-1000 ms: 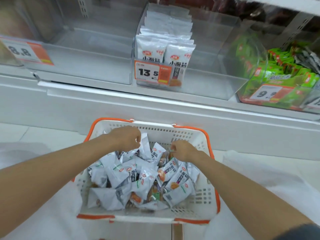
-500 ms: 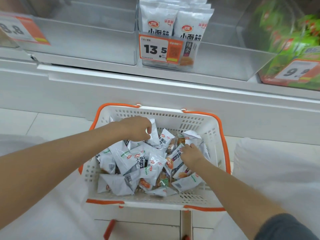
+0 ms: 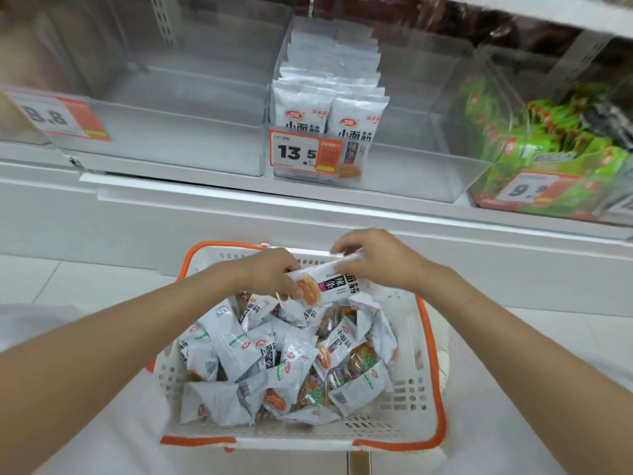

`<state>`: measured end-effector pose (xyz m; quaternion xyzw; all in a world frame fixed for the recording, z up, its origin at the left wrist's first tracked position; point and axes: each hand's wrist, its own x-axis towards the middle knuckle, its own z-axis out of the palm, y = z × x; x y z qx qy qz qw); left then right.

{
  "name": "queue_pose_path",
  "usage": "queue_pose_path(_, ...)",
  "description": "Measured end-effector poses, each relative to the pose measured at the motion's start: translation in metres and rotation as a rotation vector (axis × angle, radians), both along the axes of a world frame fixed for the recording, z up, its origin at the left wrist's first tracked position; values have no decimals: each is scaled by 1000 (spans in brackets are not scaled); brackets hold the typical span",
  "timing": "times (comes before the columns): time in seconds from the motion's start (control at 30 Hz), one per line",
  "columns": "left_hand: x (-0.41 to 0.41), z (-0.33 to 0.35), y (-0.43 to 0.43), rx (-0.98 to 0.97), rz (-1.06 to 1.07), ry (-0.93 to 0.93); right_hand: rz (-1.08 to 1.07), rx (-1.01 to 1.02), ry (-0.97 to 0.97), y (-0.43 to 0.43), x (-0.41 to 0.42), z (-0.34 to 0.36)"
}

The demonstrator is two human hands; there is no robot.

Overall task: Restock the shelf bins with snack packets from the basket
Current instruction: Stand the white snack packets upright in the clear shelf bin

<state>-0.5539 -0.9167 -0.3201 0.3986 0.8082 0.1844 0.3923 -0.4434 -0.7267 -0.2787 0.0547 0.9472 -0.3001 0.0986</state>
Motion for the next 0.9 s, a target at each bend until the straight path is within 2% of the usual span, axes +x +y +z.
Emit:
queue_pose_path(0.1,-6,5,-2,87,111,-41,-282,-276,-15,17,-5,10)
queue_pose_path(0.17,-8,6,-5,119,171,-77,-375,-414,-47,24,-5,14)
queue_pose_path(0.27,-7,6,-6,152,194,-185,-374,-414,0,25,-6,19)
queue_pose_path(0.4,-14,12,-10,193,202,-212,-394,-430,79,26,-8,25)
queue_pose_path(0.5,-23,9,-16,190,208,-230,-293,-593,-121,33,-4,27)
queue_pose_path(0.6,-21,9,-20,181,197,-232,-226,-610,-241,39,-1,23)
queue_pose_path(0.8,-26,12,-26,161,187,-172,-231,-505,-136,38,-6,30)
queue_pose_path(0.87,-30,17,-27,192,205,-166,-326,-584,-66,37,-7,29)
queue_pose_path(0.9,-32,18,-27,214,224,-176,-375,-690,-40,35,-7,27)
